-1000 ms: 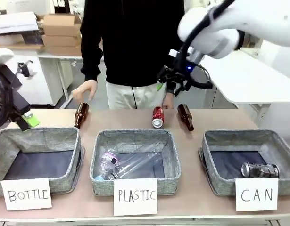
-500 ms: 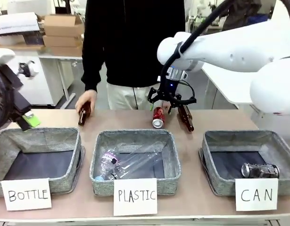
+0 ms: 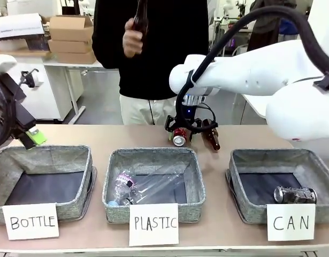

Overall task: Sort the can waste into the basket.
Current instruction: Pick up the can waste from the table and place it in the right Fabric basket.

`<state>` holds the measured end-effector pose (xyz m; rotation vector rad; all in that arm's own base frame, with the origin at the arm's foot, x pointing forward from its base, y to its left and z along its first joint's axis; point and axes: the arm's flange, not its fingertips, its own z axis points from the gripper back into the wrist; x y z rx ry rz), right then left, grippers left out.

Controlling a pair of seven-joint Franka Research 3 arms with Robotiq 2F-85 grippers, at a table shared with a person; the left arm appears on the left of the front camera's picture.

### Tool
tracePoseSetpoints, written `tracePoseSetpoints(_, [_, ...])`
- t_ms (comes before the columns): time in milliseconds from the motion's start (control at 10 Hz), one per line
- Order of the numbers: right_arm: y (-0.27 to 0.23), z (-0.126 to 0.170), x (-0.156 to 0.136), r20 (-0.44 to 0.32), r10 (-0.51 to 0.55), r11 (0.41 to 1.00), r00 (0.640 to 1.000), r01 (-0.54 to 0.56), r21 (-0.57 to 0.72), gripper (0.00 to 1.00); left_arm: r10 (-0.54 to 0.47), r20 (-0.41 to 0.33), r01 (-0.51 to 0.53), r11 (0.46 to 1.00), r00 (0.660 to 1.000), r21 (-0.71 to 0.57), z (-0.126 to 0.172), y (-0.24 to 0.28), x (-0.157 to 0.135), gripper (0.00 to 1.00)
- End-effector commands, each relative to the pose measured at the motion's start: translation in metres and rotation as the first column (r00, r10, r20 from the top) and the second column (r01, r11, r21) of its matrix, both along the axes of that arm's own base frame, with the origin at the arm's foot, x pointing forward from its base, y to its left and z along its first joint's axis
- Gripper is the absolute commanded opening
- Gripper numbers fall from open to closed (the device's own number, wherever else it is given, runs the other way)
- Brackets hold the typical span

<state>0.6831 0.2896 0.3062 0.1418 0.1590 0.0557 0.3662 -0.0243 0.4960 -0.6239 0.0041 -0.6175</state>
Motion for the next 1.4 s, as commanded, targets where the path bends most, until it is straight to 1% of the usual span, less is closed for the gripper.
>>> tracePoseSetpoints(0, [-0.0056, 0.0039, -0.0026, 0.077, 0.021, 0.999, 0.997, -0.018, -0.034, 0.78, -0.007, 0.013, 0.007, 1.000, 1.000, 0.002, 0.0006, 0.0015, -0.0013, 1.00])
tracePoseSetpoints(100, [-0.0051, 0.0055, -0.0034, 0.080, 0.032, 0.999, 0.996, -0.030, -0.026, 0.43, -0.007, 0.013, 0.007, 1.000, 1.000, 0.002, 0.0006, 0.0015, -0.0013, 1.00])
tracePoseSetpoints(300, [-0.0047, 0.0054, -0.0031, 0.084, 0.028, 0.999, 0.996, -0.025, -0.029, 0.00, -0.007, 0.013, 0.007, 1.000, 1.000, 0.002, 0.0006, 0.0015, -0.0013, 1.00])
tracePoseSetpoints(500, [-0.0045, 0.0054, -0.0031, 0.087, 0.026, 0.999, 0.996, -0.023, -0.037, 0.00, -0.007, 0.013, 0.007, 1.000, 1.000, 0.002, 0.0006, 0.0015, -0.0013, 1.00])
tracePoseSetpoints(600, [-0.0045, 0.0054, -0.0029, 0.089, 0.025, 0.999, 0.996, -0.021, -0.041, 0.06, -0.007, 0.013, 0.007, 1.000, 1.000, 0.002, 0.0006, 0.0015, -0.0013, 1.00])
tracePoseSetpoints(700, [-0.0049, 0.0054, -0.0029, 0.085, 0.023, 0.999, 0.996, -0.019, -0.042, 0.00, -0.007, 0.013, 0.007, 1.000, 1.000, 0.002, 0.0006, 0.0015, -0.0013, 1.00])
tracePoseSetpoints(900, [-0.0053, 0.0066, -0.0024, 0.086, 0.010, 0.999, 0.996, -0.006, -0.038, 0.00, -0.007, 0.013, 0.007, 1.000, 1.000, 0.002, 0.0006, 0.0015, -0.0013, 1.00])
tracePoseSetpoints(1300, [-0.0118, 0.0130, -0.0046, 0.093, 0.015, 1.000, 0.996, -0.014, -0.009, 0.00, -0.007, 0.013, 0.007, 1.000, 1.000, 0.002, 0.0006, 0.0015, -0.0013, 1.00])
